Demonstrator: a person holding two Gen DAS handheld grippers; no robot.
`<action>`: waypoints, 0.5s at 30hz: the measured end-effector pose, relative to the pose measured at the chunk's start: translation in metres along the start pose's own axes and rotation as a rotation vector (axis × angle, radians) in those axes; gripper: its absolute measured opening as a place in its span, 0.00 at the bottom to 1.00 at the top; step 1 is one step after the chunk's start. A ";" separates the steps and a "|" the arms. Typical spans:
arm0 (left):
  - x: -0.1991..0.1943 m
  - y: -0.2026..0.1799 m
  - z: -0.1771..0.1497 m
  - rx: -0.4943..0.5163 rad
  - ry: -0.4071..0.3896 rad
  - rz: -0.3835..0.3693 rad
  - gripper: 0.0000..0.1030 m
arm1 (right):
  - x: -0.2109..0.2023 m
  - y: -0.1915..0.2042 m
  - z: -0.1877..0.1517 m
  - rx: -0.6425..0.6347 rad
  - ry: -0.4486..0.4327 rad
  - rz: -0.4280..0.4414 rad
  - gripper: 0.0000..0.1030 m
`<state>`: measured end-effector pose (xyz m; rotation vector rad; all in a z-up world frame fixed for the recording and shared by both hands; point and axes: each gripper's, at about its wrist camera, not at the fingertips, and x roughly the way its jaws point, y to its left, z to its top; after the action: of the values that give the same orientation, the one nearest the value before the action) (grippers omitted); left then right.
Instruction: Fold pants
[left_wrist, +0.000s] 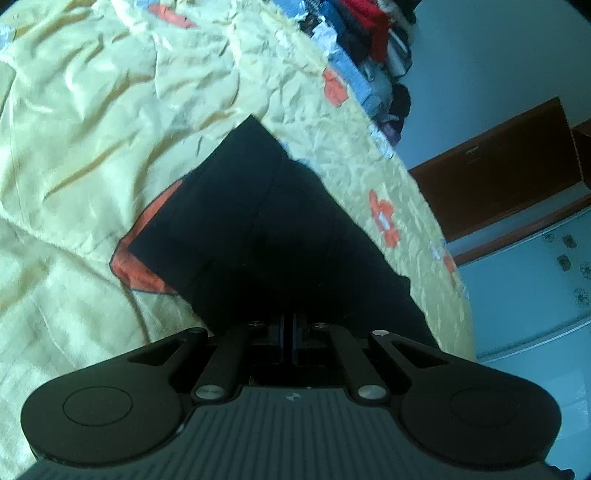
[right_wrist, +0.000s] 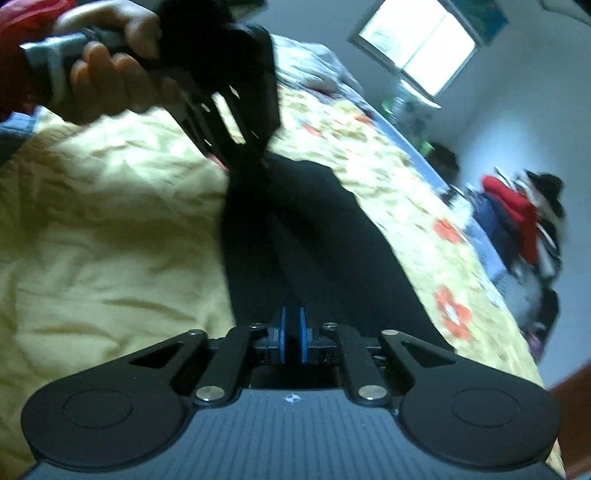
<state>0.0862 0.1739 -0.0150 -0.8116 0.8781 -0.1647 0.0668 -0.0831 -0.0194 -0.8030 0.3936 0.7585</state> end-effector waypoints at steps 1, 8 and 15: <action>0.000 -0.001 0.000 0.002 -0.009 -0.005 0.03 | 0.000 -0.002 -0.003 0.003 0.009 -0.040 0.10; 0.012 0.000 -0.003 -0.022 -0.071 0.025 0.13 | 0.012 -0.003 -0.021 0.040 0.083 -0.148 0.29; 0.013 0.001 0.000 -0.034 -0.117 0.042 0.23 | 0.020 -0.009 -0.021 0.077 0.065 -0.200 0.49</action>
<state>0.0949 0.1688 -0.0234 -0.8254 0.7886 -0.0655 0.0861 -0.0943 -0.0395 -0.7833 0.3916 0.5289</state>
